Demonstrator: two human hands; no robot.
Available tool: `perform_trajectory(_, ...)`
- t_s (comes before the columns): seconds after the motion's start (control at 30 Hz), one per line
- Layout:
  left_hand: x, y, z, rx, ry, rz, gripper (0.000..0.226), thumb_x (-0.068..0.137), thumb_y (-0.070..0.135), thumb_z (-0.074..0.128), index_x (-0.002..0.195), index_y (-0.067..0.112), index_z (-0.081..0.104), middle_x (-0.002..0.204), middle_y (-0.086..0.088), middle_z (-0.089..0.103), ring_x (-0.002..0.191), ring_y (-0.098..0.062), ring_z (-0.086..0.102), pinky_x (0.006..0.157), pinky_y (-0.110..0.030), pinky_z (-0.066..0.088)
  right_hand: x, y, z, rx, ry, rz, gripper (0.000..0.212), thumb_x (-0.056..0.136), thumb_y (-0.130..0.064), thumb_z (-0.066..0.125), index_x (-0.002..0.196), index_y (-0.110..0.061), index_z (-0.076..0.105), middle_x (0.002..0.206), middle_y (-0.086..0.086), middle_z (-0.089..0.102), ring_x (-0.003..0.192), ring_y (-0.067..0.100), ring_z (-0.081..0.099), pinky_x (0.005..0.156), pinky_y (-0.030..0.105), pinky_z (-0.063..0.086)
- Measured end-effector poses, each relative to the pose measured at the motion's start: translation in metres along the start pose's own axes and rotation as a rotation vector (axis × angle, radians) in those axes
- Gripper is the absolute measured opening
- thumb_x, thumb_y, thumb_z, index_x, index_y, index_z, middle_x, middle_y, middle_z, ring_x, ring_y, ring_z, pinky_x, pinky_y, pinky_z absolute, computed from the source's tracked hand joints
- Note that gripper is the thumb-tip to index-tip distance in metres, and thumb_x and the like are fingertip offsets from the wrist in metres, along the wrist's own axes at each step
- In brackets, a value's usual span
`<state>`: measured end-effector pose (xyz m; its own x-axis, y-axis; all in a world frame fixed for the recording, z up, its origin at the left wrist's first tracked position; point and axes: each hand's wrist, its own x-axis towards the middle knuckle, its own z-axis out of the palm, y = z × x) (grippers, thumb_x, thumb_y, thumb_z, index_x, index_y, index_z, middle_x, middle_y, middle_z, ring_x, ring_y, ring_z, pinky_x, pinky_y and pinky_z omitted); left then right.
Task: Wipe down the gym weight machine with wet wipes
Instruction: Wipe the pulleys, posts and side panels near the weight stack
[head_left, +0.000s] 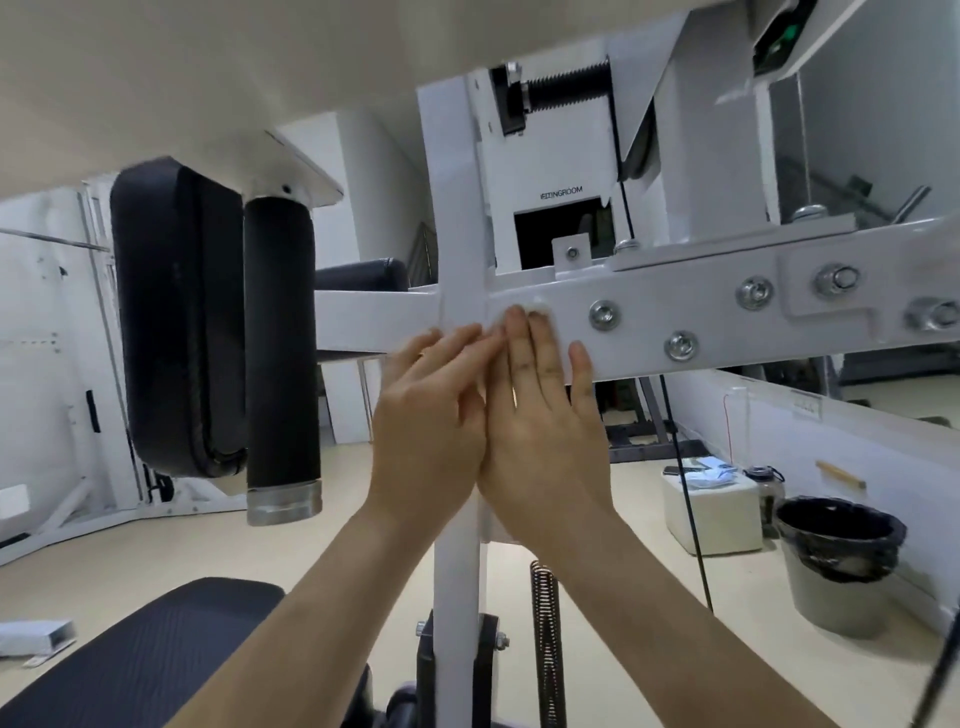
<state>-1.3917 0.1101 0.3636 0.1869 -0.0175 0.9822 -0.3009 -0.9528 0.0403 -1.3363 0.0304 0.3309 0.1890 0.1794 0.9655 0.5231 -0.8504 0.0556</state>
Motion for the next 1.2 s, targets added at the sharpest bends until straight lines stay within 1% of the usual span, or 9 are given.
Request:
perform_trajectory(0.17,0.016,-0.019,-0.013,0.001,0.075,-0.082,0.037,0.093,0.001,0.053,0.126,0.013,0.065,0.126,-0.005,0.062,0.113,-0.013,0.056,0.101,-0.007,0.035,0.035,-0.028,-0.003,0.008,-0.092,-0.08,0.071,0.098,-0.03,0.023,0.151,-0.002,-0.015,0.159,0.019,-0.02,0.146,0.032,-0.024,0.12,0.046,-0.013)
perform_trajectory(0.27,0.018,-0.026,-0.016,0.018,0.103,-0.119,0.047,0.084,-0.009,0.051,0.123,0.012,0.065,0.12,-0.007,0.06,0.105,-0.008,0.055,0.1,-0.021,0.045,0.036,-0.03,0.005,-0.003,-0.039,-0.131,0.064,0.1,-0.029,0.021,0.154,-0.002,-0.001,0.163,0.016,-0.007,0.15,0.029,-0.013,0.121,0.045,-0.009)
perform_trajectory(0.37,0.014,-0.015,0.004,0.011,0.071,0.056,0.036,0.087,0.001,0.052,0.118,0.011,0.066,0.109,-0.009,0.062,0.093,-0.023,0.062,0.086,-0.034,0.052,0.02,0.0,0.001,-0.037,0.013,-0.061,0.065,0.092,-0.028,0.02,0.153,-0.004,0.02,0.162,0.015,0.011,0.151,0.029,0.002,0.12,0.047,0.0)
perform_trajectory(0.53,0.018,-0.003,0.025,0.041,0.035,0.25,0.027,0.093,0.013,0.054,0.115,0.008,0.068,0.1,-0.009,0.065,0.088,-0.027,0.061,0.081,-0.028,0.047,0.007,0.026,-0.011,-0.114,0.002,0.075,0.07,0.099,-0.035,0.04,0.153,0.002,0.017,0.161,0.021,0.01,0.15,0.033,0.005,0.12,0.049,-0.003)
perform_trajectory(0.7,0.019,-0.023,0.005,0.203,0.091,0.25,0.031,0.096,0.011,0.046,0.122,0.006,0.064,0.106,-0.016,0.057,0.087,-0.027,0.054,0.074,-0.032,0.048,0.016,-0.003,-0.006,-0.106,-0.075,-0.12,0.068,0.095,-0.034,0.042,0.154,-0.008,0.022,0.162,0.011,0.017,0.151,0.026,0.003,0.116,0.054,-0.004)
perform_trajectory(0.8,0.017,-0.02,0.007,0.212,-0.005,0.32,0.04,0.089,0.001,0.061,0.129,0.008,0.06,0.109,-0.014,0.056,0.083,-0.025,0.058,0.068,-0.034,0.051,0.008,0.011,-0.014,-0.097,-0.066,-0.097,0.067,0.091,-0.033,0.051,0.151,-0.01,0.032,0.158,0.008,0.03,0.151,0.022,0.012,0.115,0.055,0.004)
perform_trajectory(0.9,0.017,-0.001,0.03,0.223,-0.068,0.448,0.039,0.089,0.001,0.064,0.128,0.004,0.06,0.115,-0.013,0.06,0.095,-0.025,0.057,0.079,-0.029,0.046,-0.014,0.033,-0.022,-0.094,-0.076,0.089,0.075,0.087,-0.025,0.053,0.153,-0.005,0.022,0.161,0.011,0.021,0.151,0.022,0.011,0.113,0.053,0.011)
perform_trajectory(1.0,0.013,0.009,0.044,0.123,-0.052,0.44,0.03,0.091,0.004,0.062,0.12,-0.004,0.062,0.116,-0.018,0.062,0.104,-0.027,0.053,0.091,-0.028,0.043,-0.024,0.037,-0.022,-0.123,-0.077,0.114,0.078,0.087,-0.021,0.05,0.154,-0.004,0.015,0.163,0.012,0.012,0.152,0.023,0.002,0.114,0.052,0.007)
perform_trajectory(1.2,0.017,0.01,0.038,0.075,-0.132,0.491,0.011,0.089,0.007,0.06,0.096,0.006,0.068,0.107,-0.012,0.06,0.089,-0.026,0.057,0.072,-0.031,0.05,-0.025,0.037,-0.021,-0.151,-0.103,0.28,0.074,0.089,-0.019,0.038,0.153,0.002,0.008,0.162,0.02,0.006,0.151,0.029,0.002,0.115,0.046,0.008)
